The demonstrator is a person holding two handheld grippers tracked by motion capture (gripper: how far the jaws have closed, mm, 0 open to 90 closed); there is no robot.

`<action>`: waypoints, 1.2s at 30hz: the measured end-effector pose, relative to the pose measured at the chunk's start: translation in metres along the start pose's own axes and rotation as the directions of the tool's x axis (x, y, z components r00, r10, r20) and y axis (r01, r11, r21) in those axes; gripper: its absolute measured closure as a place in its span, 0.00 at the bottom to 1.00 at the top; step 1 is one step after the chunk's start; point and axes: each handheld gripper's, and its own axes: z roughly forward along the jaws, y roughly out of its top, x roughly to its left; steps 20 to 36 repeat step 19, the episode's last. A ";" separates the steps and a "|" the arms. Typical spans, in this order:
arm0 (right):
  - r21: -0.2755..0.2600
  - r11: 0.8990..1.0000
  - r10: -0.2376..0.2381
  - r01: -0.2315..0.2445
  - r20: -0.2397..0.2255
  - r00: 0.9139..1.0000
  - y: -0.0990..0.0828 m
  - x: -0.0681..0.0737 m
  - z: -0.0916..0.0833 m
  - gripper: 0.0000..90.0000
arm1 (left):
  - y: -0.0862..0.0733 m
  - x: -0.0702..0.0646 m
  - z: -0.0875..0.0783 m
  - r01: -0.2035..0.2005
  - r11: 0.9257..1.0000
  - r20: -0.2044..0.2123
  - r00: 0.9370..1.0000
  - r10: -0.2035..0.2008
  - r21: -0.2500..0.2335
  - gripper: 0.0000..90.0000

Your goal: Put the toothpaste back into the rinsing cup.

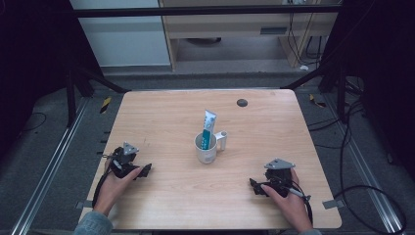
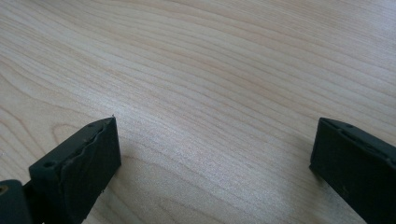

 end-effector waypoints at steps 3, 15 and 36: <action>0.000 1.000 -0.001 0.001 0.001 1.000 0.000 0.000 0.000 0.02 | -0.002 0.004 0.004 0.013 1.000 0.000 1.000 -0.013 -0.001 0.05; 0.000 1.000 0.000 0.000 0.000 1.000 0.000 0.000 0.000 0.02 | -0.010 0.021 0.014 0.114 0.991 0.019 0.993 -0.113 -0.075 0.02; 0.000 1.000 0.000 0.000 0.000 1.000 0.000 0.000 0.000 0.02 | -0.010 0.023 0.015 0.134 0.989 0.007 0.991 -0.134 -0.069 0.00</action>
